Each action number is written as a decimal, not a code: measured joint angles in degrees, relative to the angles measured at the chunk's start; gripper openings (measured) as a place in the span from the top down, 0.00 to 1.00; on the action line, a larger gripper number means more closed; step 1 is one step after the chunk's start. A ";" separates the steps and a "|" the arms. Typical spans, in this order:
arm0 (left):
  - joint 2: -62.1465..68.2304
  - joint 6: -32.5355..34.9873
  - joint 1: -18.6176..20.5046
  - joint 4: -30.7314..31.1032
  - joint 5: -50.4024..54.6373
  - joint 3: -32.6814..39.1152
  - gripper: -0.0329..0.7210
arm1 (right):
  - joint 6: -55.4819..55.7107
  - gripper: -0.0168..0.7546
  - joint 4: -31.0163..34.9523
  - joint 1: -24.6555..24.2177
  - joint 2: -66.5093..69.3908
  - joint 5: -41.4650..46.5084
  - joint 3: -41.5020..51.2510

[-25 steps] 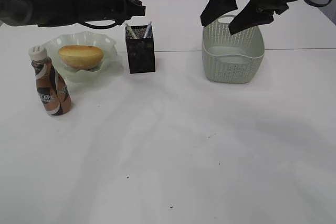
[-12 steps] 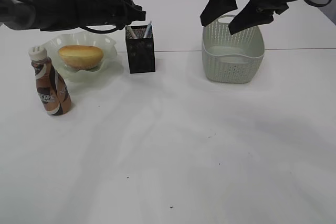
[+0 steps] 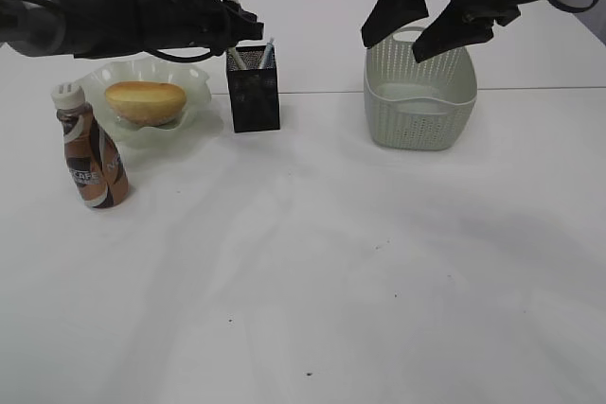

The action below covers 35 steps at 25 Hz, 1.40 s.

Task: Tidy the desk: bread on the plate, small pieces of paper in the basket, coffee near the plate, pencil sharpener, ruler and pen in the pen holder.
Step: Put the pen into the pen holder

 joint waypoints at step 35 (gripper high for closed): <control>1.73 0.00 0.00 0.00 -0.21 0.00 0.86 | 0.00 0.24 0.00 0.00 0.00 -1.34 0.00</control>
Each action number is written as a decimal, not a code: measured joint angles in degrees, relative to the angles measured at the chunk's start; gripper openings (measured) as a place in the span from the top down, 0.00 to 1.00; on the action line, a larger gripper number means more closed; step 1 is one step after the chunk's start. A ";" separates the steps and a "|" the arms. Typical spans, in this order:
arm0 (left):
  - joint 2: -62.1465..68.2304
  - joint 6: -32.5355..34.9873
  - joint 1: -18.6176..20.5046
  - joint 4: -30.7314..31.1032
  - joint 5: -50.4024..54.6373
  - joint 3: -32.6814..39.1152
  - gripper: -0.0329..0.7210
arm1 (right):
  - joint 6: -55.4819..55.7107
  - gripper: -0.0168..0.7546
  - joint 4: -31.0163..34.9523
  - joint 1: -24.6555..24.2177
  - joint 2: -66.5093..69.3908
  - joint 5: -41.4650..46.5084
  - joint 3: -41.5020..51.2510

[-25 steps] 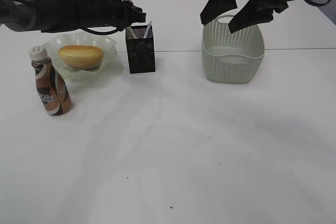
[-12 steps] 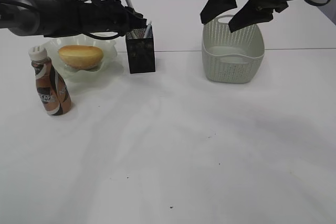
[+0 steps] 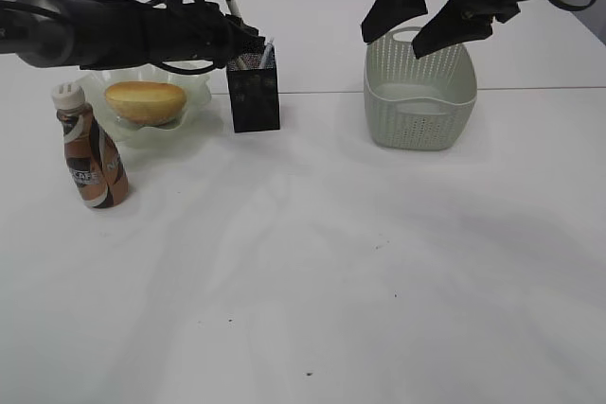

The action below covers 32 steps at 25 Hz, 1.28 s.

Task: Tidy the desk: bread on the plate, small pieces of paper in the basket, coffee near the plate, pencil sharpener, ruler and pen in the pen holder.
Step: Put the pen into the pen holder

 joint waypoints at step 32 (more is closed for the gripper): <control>1.70 -4.62 0.00 -0.10 1.25 0.00 0.86 | -0.02 0.24 0.00 0.00 0.00 -1.42 0.00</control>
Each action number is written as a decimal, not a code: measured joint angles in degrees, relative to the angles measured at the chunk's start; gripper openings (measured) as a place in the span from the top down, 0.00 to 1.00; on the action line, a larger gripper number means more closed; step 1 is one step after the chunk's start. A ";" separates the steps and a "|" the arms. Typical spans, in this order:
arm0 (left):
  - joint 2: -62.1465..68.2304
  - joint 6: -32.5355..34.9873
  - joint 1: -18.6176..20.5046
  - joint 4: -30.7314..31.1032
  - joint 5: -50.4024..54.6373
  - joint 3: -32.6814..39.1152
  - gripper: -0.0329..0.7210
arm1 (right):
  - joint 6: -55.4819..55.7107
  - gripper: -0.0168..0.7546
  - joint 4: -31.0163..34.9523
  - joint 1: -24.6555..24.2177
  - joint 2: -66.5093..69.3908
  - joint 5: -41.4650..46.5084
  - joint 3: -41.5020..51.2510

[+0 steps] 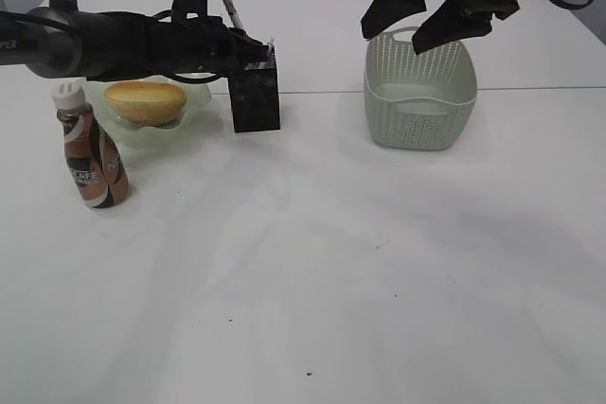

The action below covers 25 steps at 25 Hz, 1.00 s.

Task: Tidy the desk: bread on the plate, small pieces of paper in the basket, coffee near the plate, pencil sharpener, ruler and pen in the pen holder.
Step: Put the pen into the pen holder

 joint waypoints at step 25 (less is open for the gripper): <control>0.00 -12.54 0.00 13.86 1.14 0.00 0.86 | 0.00 0.24 0.00 0.00 0.00 -1.00 0.00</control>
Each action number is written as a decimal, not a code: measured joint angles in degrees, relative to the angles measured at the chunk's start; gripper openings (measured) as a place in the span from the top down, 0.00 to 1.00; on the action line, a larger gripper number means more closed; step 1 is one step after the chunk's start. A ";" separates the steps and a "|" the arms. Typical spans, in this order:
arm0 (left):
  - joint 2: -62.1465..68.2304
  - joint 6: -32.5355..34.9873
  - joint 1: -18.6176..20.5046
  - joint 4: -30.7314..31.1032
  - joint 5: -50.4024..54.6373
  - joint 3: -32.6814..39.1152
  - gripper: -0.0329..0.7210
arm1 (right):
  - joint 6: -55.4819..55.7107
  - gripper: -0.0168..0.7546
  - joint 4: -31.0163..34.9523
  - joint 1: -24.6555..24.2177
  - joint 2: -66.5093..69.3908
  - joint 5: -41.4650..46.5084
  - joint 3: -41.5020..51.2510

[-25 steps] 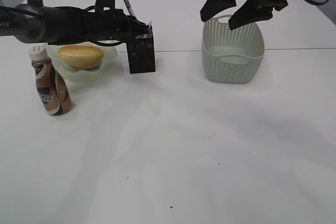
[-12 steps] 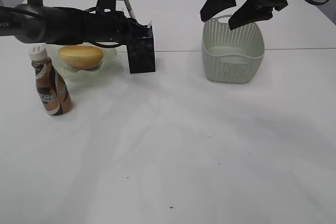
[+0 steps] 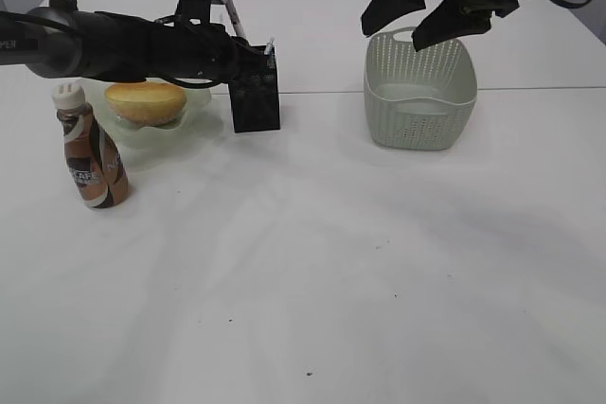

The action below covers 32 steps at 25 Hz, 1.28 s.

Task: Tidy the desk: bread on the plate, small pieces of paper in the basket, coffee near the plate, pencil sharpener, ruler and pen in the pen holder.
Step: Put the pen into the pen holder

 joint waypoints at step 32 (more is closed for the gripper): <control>0.00 -4.66 -0.68 3.66 -0.01 -0.05 0.86 | 0.00 0.24 0.00 0.00 0.00 -0.28 0.00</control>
